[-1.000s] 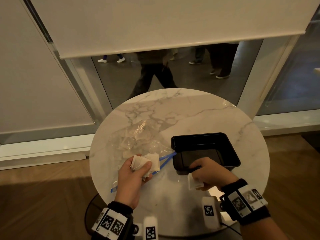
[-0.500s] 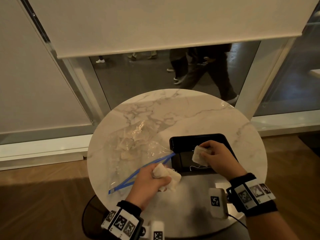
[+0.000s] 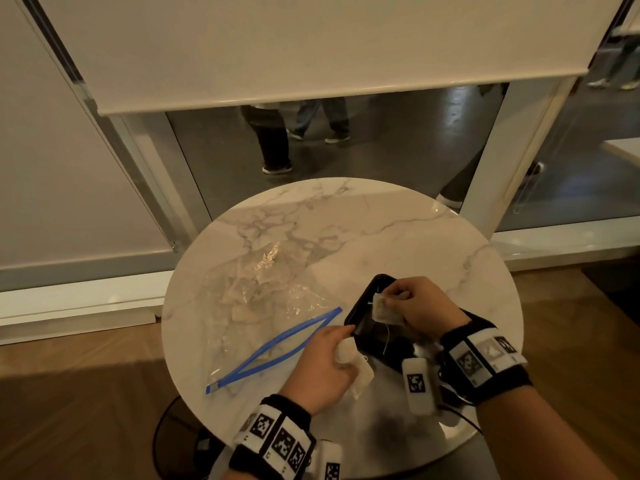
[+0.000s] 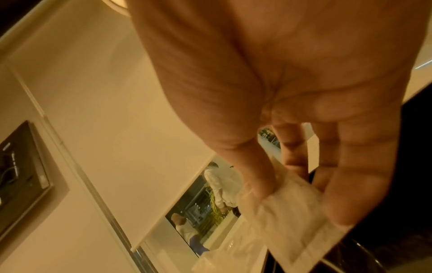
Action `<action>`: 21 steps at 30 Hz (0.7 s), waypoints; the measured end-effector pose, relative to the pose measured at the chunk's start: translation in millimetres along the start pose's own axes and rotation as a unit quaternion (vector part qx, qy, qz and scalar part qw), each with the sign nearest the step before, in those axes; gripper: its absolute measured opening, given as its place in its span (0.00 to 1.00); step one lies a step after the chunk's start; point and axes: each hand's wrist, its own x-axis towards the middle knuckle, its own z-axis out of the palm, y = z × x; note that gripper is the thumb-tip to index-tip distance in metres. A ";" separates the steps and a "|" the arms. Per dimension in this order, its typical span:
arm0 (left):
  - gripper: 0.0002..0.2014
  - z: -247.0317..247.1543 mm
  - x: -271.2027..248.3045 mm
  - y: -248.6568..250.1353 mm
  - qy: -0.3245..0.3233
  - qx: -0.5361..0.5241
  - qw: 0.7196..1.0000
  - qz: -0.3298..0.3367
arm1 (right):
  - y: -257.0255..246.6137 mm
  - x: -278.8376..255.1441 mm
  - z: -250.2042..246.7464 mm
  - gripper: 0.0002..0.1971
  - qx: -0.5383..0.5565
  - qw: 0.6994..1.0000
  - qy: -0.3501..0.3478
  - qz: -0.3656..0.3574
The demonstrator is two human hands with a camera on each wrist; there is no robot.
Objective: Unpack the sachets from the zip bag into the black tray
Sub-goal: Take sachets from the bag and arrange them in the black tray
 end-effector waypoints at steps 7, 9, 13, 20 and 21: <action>0.28 -0.3 -0.3 8.1 -0.021 0.073 0.997 0.021 | 4.6 31.5 1.2 0.11 -0.112 0.991 -0.034 0.058; 0.27 -1.8 -4.5 8.3 -0.039 0.082 0.996 0.016 | 6.3 37.0 3.2 0.09 -0.132 0.989 -0.027 0.064; 0.26 -1.4 -10.3 11.4 -0.070 0.075 0.995 -0.007 | 1.5 44.0 9.4 0.07 -0.144 0.987 -0.027 0.064; 0.26 -3.5 -11.6 16.6 -0.086 0.065 0.994 -0.016 | -14.3 58.8 23.9 0.10 -0.199 0.978 -0.038 0.037; 0.26 -3.5 -11.8 16.6 -0.086 0.061 0.994 -0.018 | -16.6 59.9 25.4 0.10 -0.205 0.977 -0.037 0.036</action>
